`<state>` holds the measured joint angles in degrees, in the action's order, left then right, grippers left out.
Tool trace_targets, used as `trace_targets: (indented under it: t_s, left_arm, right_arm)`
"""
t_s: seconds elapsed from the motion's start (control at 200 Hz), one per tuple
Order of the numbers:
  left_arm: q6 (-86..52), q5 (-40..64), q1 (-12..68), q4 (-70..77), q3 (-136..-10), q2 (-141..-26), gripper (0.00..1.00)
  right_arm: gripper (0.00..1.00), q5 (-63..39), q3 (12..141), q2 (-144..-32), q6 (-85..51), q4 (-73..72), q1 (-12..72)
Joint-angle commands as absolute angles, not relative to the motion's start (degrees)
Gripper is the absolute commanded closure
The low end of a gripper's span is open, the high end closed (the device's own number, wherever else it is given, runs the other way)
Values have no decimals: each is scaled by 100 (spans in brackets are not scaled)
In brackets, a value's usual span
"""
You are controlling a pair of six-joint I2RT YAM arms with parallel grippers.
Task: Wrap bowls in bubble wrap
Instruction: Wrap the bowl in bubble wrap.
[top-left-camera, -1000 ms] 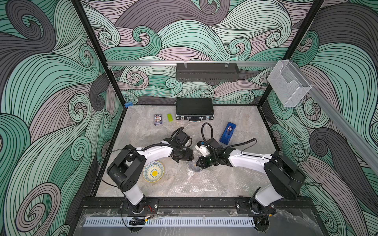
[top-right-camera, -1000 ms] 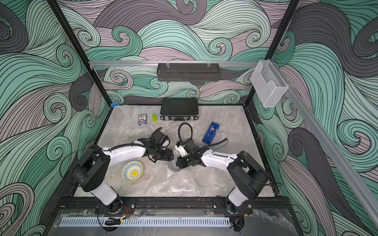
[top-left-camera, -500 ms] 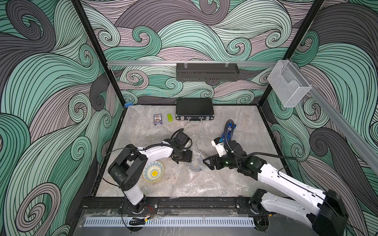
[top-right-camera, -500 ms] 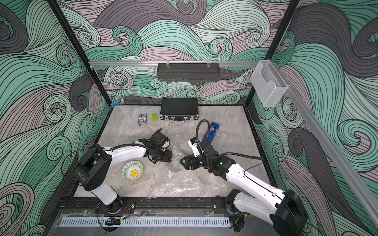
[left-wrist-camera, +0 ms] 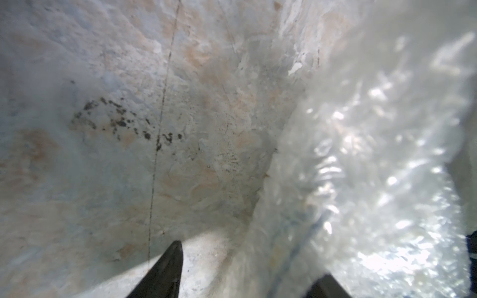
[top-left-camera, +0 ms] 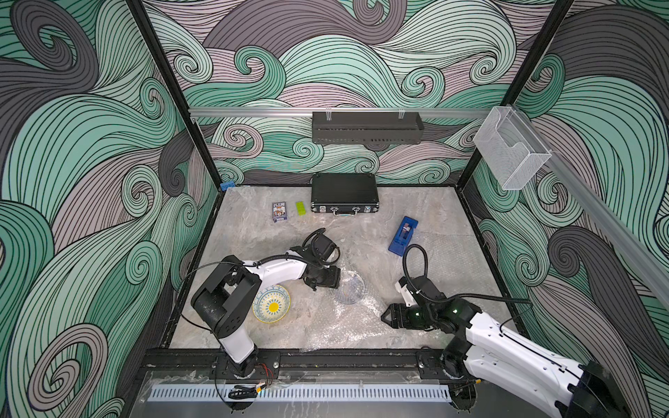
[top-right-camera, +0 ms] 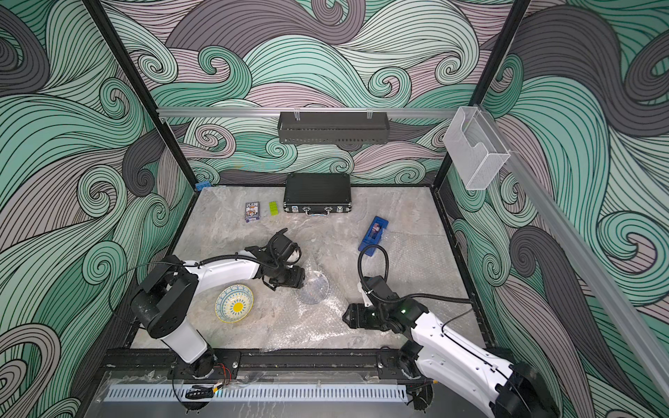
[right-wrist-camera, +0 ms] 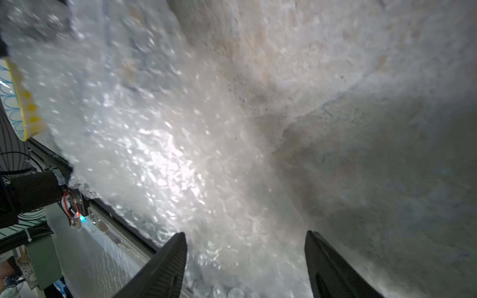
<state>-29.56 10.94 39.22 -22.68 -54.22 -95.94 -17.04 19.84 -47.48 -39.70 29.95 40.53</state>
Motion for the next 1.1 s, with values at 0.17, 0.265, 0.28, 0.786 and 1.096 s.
trace_targets:
  t_s: [0.17, 0.265, 0.28, 0.786, 1.096]
  left_arm:
    - [-2883, 981, 3900, -2417, -5353, -9623, 36]
    - [-2874, 984, 3902, -2403, -5351, -9614, 37]
    - [-2874, 989, 3902, -2406, -5348, -9619, 38]
    - [-2830, 1117, 3911, -2334, -5353, -9585, 49]
    - [-2808, 1257, 3925, -2227, -5303, -9533, 54]
  right_arm:
    - [36, -1600, 1881, -4933, -4131, 3252, 4096]
    - [48, -1621, 1947, -4966, -4109, 3247, 4103]
    - [51, -1613, 1974, -4955, -4101, 3260, 4103]
    - [93, -1515, 3760, -5626, -3671, 3674, 4265]
    - [93, -1287, 5238, -7263, -3402, 3619, 4680]
